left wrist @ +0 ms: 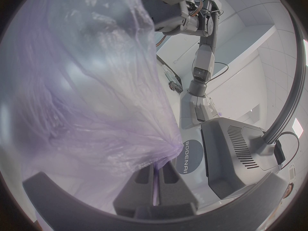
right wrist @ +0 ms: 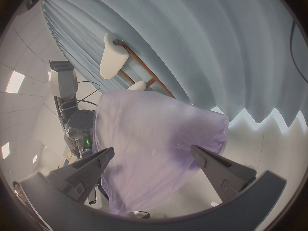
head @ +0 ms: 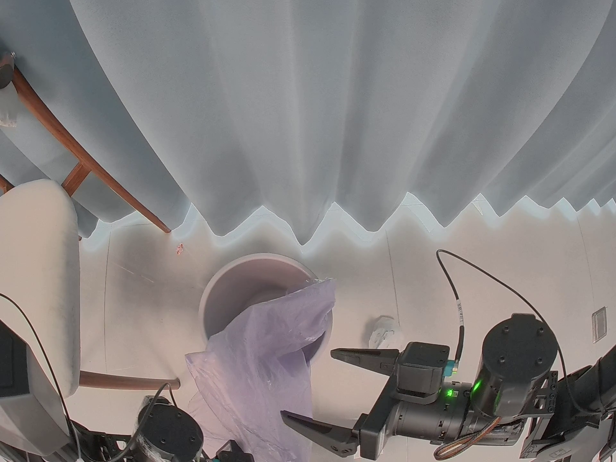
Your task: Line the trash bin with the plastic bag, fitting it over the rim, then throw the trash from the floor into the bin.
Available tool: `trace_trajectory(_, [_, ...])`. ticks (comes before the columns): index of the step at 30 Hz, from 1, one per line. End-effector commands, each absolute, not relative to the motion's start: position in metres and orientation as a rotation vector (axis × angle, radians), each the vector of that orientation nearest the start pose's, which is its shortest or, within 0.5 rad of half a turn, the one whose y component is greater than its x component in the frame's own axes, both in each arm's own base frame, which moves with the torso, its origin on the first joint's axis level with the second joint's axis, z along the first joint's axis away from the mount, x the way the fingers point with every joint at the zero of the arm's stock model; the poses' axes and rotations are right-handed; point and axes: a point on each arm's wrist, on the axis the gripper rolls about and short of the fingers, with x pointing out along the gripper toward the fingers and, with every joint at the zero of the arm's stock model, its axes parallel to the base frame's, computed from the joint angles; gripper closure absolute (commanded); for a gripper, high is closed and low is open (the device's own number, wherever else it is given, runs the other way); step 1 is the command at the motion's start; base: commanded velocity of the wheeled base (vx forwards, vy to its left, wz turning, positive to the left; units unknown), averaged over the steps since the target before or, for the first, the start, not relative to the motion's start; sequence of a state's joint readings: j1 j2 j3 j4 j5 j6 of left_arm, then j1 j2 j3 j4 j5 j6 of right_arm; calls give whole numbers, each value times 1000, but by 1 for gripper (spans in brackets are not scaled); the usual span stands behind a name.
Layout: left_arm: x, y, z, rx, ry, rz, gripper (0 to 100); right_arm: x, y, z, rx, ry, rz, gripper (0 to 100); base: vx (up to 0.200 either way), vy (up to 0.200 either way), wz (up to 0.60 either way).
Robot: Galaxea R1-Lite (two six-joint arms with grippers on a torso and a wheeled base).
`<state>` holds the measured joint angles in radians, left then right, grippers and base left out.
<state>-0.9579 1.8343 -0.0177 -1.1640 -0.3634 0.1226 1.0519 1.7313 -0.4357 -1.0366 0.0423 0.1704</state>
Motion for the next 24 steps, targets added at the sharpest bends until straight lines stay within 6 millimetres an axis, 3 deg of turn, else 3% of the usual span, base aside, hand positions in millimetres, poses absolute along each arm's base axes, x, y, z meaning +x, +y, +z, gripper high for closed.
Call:
trace_trajectory(1, [100,-155,39,311,611,-1310,100,130,234,125,25,311,1073,0,0,0,0])
trace_trajectory(13, [100,-156,38,312,614,-1310,100,116,243,129,45,238,1198,0,0,0,0])
trace_trajectory(24, [99,-157,37,317,618,-1317,100,121,257,117,-8,248,1205,0,0,0,0])
